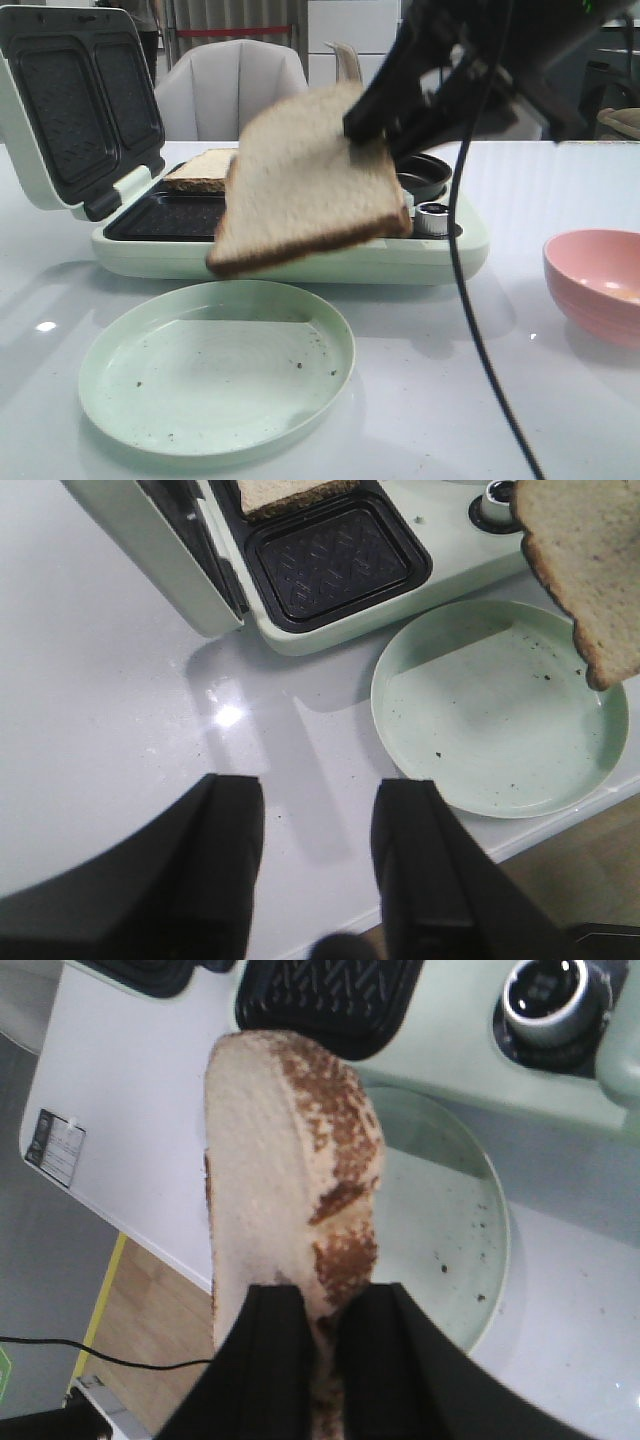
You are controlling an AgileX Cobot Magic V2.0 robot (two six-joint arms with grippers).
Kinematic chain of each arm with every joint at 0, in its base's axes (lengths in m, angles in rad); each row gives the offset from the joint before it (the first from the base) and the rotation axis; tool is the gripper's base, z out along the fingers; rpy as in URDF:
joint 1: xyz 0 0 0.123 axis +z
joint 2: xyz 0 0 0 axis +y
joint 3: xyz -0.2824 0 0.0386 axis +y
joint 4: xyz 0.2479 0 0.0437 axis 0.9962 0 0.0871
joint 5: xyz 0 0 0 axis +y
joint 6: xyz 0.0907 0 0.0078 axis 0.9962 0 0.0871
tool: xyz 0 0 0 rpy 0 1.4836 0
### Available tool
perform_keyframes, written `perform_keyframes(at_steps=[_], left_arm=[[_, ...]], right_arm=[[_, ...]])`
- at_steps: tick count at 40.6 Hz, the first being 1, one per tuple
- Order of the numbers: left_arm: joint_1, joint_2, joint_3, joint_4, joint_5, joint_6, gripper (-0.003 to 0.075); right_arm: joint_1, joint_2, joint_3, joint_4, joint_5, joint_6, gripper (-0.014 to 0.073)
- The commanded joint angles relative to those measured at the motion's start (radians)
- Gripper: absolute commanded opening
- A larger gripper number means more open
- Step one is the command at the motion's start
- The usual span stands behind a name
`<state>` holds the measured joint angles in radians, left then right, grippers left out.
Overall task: Make breakfast with bread and shrimp
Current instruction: 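Carry the slice over and lay it on the first slice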
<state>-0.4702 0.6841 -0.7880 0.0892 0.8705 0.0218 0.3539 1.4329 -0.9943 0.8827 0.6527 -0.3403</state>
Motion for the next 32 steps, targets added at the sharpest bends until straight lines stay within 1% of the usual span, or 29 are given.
perform_keyframes(at_steps=[1,8,16,25,32], left_arm=[[-0.001,0.001,-0.028,-0.001,-0.077,-0.009,0.0328],[-0.001,0.001,-0.028,-0.003,-0.099,-0.009,0.0328],[-0.001,0.001,-0.028,-0.003,-0.105,-0.009,0.0328],[-0.001,0.001,-0.028,-0.003,-0.105,-0.009,0.0328],[-0.001,0.001,-0.028,-0.003,-0.105,-0.009,0.0328]], right_arm=[[-0.001,-0.040,-0.062,0.064,-0.052,-0.016,0.0041],[0.036,0.030,-0.156,0.068,-0.129,-0.039,0.0041],[0.078,0.212,-0.321,0.078,-0.208,-0.041,0.0041],[0.089,0.422,-0.543,0.081,-0.217,-0.041,0.0043],[0.096,0.555,-0.669,0.111,-0.192,-0.041,0.0047]])
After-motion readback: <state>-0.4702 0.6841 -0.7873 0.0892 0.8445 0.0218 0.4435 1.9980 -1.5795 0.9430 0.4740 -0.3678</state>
